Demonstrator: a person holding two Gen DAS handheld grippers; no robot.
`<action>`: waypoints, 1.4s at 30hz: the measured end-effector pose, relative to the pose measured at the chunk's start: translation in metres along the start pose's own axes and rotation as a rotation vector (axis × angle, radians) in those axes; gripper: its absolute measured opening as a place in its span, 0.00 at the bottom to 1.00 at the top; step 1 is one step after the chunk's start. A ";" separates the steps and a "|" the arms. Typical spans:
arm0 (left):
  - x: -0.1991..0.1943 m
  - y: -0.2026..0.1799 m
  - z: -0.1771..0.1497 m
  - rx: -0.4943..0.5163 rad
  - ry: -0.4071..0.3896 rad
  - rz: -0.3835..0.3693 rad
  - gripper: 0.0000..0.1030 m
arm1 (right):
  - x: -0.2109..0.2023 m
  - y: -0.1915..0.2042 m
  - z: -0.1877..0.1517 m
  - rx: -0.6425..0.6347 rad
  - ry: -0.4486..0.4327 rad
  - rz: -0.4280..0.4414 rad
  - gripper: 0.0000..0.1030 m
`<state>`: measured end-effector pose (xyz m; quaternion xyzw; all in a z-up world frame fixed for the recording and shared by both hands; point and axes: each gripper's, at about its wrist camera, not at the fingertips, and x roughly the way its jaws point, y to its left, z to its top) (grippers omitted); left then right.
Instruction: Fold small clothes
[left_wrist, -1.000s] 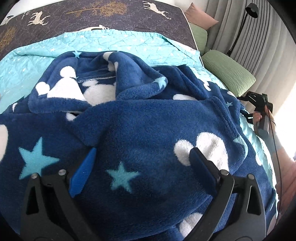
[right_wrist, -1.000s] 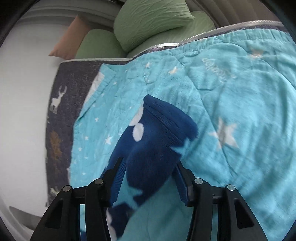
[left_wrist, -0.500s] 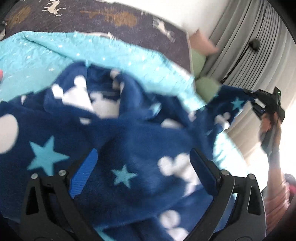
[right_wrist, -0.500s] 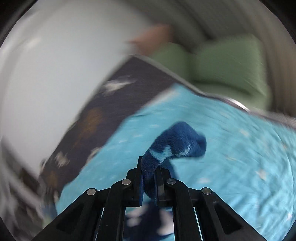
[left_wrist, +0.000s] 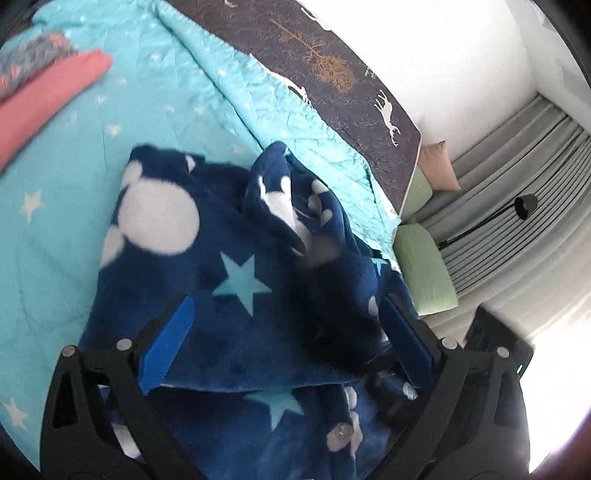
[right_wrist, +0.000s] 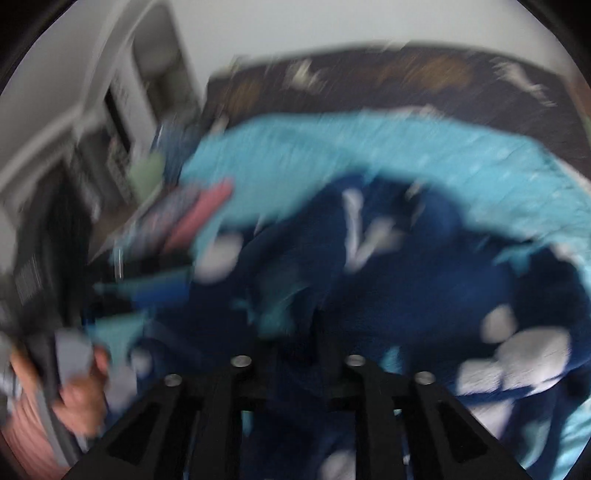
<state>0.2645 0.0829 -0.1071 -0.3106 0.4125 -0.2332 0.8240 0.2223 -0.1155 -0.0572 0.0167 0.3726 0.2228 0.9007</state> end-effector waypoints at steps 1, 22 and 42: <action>0.003 0.000 -0.001 -0.001 0.008 -0.006 0.97 | 0.003 0.005 -0.007 -0.027 0.019 0.005 0.36; 0.031 -0.060 -0.025 0.187 0.183 -0.072 0.15 | -0.098 -0.146 -0.062 0.477 -0.189 -0.484 0.63; -0.022 -0.035 0.016 0.261 0.056 0.101 0.14 | -0.103 -0.173 -0.080 0.492 -0.054 -0.488 0.55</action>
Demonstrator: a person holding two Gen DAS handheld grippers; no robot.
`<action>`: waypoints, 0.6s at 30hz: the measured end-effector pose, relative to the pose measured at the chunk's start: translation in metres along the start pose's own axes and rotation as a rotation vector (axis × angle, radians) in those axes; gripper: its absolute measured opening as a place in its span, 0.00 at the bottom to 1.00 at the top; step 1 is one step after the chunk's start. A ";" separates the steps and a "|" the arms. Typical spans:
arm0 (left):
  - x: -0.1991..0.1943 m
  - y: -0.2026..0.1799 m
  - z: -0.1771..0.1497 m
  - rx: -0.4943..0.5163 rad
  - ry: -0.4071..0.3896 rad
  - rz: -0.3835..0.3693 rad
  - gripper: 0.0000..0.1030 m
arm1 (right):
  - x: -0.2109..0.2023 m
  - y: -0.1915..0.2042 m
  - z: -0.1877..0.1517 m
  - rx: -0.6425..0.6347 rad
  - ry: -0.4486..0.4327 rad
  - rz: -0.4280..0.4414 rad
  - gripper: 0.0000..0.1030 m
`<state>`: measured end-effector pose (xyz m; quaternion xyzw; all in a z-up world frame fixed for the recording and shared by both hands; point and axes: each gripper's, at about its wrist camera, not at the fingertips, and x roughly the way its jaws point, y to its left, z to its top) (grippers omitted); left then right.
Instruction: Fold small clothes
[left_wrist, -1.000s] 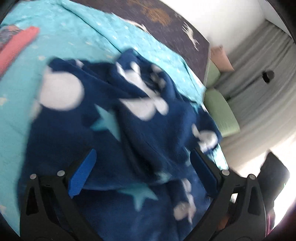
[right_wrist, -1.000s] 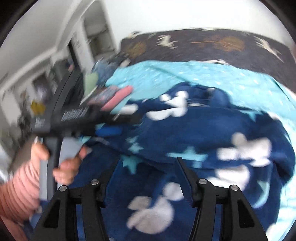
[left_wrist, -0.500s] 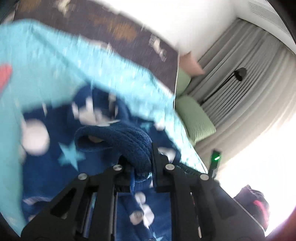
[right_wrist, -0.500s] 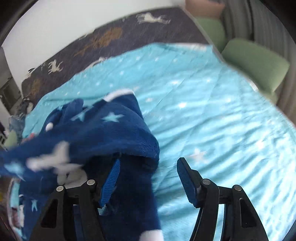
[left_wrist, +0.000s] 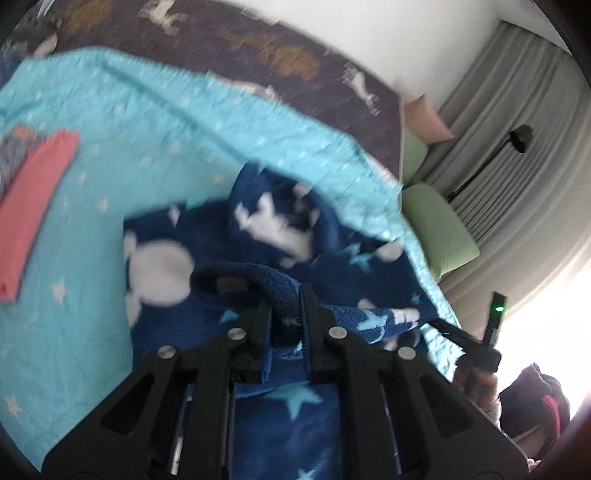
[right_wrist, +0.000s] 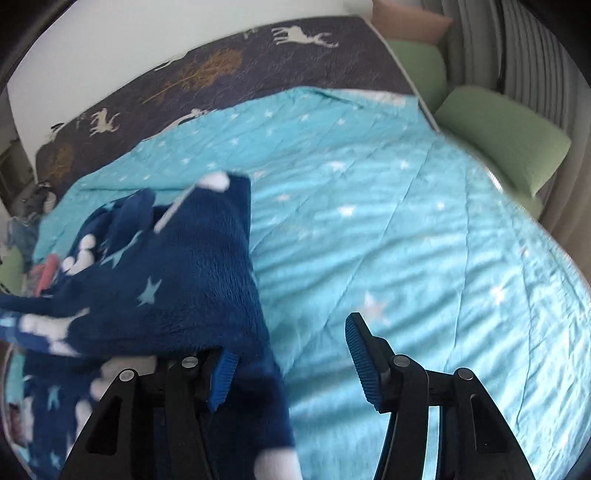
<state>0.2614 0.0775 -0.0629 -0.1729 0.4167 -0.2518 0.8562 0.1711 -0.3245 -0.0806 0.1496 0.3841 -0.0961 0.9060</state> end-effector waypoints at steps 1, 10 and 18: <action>0.005 0.004 -0.003 -0.016 0.019 -0.004 0.14 | -0.002 0.002 -0.002 -0.021 0.007 -0.005 0.55; 0.007 0.020 -0.037 -0.104 0.075 -0.008 0.70 | -0.051 0.021 0.002 -0.062 -0.090 0.023 0.57; 0.033 0.027 -0.030 -0.142 0.107 0.011 0.69 | -0.041 0.085 -0.003 -0.160 -0.061 0.182 0.57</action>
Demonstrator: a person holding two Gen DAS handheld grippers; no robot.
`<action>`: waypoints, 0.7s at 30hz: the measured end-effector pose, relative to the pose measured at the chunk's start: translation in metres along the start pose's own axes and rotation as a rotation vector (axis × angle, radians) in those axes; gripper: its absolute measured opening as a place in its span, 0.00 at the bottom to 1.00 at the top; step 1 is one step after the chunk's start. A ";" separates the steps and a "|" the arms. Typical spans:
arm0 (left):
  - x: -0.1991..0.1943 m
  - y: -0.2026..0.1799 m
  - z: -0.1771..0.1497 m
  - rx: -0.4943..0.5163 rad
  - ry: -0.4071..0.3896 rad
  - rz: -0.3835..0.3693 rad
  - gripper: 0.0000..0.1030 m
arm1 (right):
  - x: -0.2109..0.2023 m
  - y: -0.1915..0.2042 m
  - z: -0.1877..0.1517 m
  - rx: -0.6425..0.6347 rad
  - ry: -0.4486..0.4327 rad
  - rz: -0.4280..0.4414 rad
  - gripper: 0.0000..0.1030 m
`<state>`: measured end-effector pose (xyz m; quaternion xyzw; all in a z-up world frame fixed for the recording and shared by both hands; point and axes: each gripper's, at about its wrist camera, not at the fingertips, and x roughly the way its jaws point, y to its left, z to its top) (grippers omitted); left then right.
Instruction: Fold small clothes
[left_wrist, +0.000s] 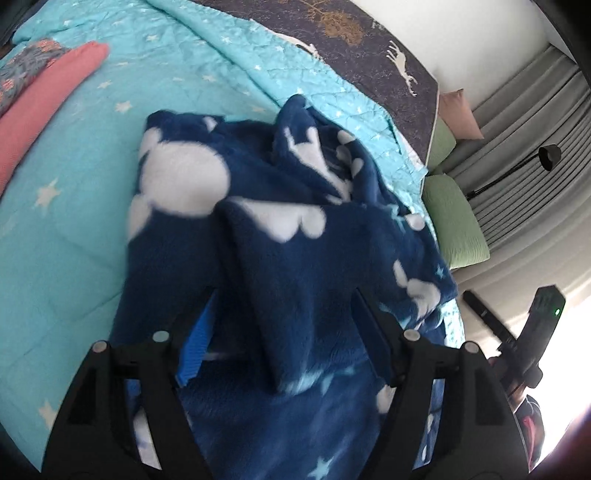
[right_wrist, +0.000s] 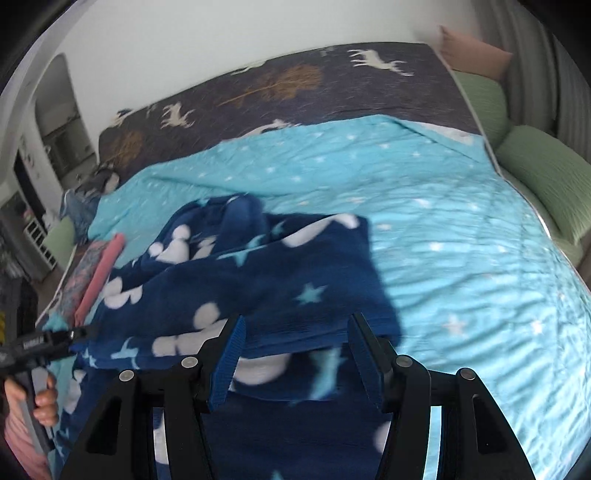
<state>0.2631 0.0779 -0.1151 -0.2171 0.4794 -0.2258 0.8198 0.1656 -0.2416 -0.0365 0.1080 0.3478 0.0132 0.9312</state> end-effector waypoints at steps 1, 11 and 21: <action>0.001 0.000 0.002 0.004 -0.003 -0.003 0.53 | 0.004 0.003 -0.002 -0.006 0.005 0.005 0.57; -0.069 -0.072 0.037 0.250 -0.272 -0.009 0.08 | 0.003 -0.012 -0.009 0.037 -0.042 0.018 0.63; 0.000 0.014 0.032 0.146 -0.050 0.216 0.14 | 0.029 -0.031 -0.016 0.095 0.055 -0.067 0.66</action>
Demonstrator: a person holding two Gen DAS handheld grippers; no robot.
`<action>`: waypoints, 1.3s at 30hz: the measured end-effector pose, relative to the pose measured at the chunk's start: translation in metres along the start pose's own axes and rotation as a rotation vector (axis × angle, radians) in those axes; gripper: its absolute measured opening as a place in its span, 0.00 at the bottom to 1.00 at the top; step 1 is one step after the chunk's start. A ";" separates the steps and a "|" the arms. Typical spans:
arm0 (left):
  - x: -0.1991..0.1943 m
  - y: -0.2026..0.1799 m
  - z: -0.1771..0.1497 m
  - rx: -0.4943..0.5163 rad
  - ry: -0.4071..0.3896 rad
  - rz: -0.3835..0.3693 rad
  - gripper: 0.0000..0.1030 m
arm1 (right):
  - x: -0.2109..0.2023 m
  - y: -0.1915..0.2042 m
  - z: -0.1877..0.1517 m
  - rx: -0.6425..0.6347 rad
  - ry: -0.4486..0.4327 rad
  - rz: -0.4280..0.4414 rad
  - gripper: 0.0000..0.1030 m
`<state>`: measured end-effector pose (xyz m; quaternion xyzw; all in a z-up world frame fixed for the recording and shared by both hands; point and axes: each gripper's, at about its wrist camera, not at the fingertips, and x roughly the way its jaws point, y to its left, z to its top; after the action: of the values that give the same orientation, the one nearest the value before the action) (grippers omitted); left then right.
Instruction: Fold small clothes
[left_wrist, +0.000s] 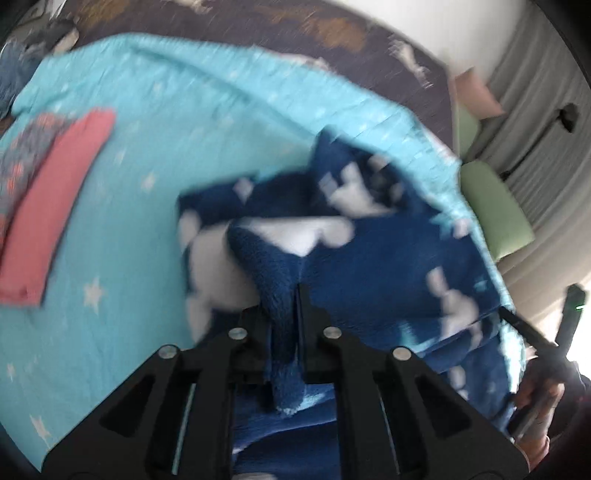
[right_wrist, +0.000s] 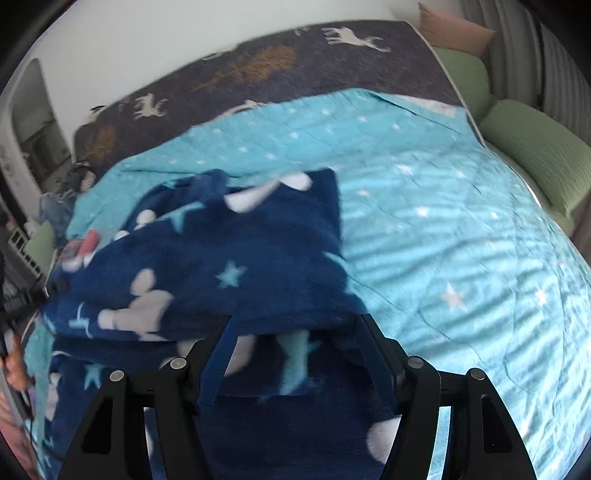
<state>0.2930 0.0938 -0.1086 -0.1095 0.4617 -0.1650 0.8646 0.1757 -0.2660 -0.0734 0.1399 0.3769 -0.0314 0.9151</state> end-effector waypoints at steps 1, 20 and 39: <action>0.000 0.004 -0.003 -0.020 -0.005 0.001 0.18 | -0.004 -0.004 0.002 0.020 -0.010 0.023 0.64; 0.018 -0.024 -0.022 0.099 -0.028 0.103 0.31 | 0.035 -0.010 0.004 0.015 0.061 0.111 0.11; 0.071 0.003 0.030 0.003 -0.038 0.162 0.62 | 0.134 0.003 0.092 0.002 0.162 0.000 0.28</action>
<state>0.3556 0.0701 -0.1466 -0.0734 0.4520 -0.0932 0.8841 0.3347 -0.2826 -0.1040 0.1429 0.4496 -0.0202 0.8815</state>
